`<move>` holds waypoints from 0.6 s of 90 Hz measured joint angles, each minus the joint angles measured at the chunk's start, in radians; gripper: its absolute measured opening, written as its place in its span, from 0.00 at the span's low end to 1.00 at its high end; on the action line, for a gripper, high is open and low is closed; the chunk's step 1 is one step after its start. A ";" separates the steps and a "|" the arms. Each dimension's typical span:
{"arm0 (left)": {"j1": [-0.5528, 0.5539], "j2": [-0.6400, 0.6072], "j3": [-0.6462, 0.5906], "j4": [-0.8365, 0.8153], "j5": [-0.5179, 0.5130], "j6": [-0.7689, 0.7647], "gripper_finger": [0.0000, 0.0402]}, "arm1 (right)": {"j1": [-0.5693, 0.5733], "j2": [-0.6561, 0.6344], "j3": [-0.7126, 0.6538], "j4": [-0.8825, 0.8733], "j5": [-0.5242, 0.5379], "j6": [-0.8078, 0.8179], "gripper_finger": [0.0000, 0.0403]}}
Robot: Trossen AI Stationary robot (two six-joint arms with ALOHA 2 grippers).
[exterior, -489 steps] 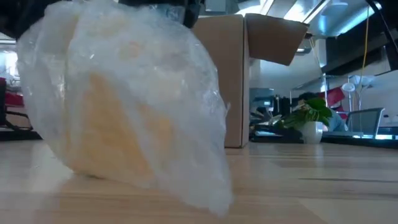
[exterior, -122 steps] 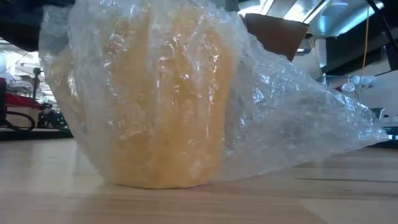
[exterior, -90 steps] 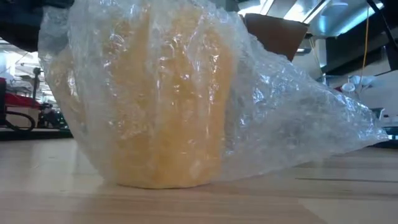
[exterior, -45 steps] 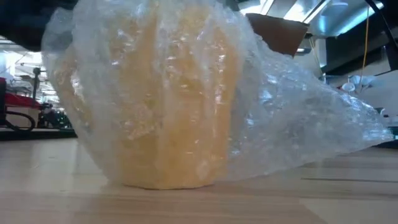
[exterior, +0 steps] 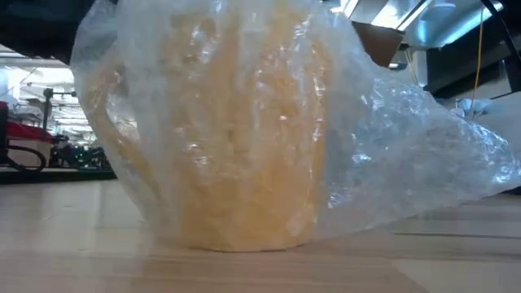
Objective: Wrap mug
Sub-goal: Wrap the yellow mug with the bubble wrap
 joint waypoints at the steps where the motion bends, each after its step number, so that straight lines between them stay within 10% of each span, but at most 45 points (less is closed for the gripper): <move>1: -0.001 0.000 0.000 0.001 0.000 0.000 0.00 | 0.000 0.000 -0.006 0.007 0.002 -0.001 0.00; 54: -0.036 0.000 0.000 0.001 0.047 -0.083 0.00 | -0.015 -0.004 -0.107 0.251 0.138 -0.024 0.00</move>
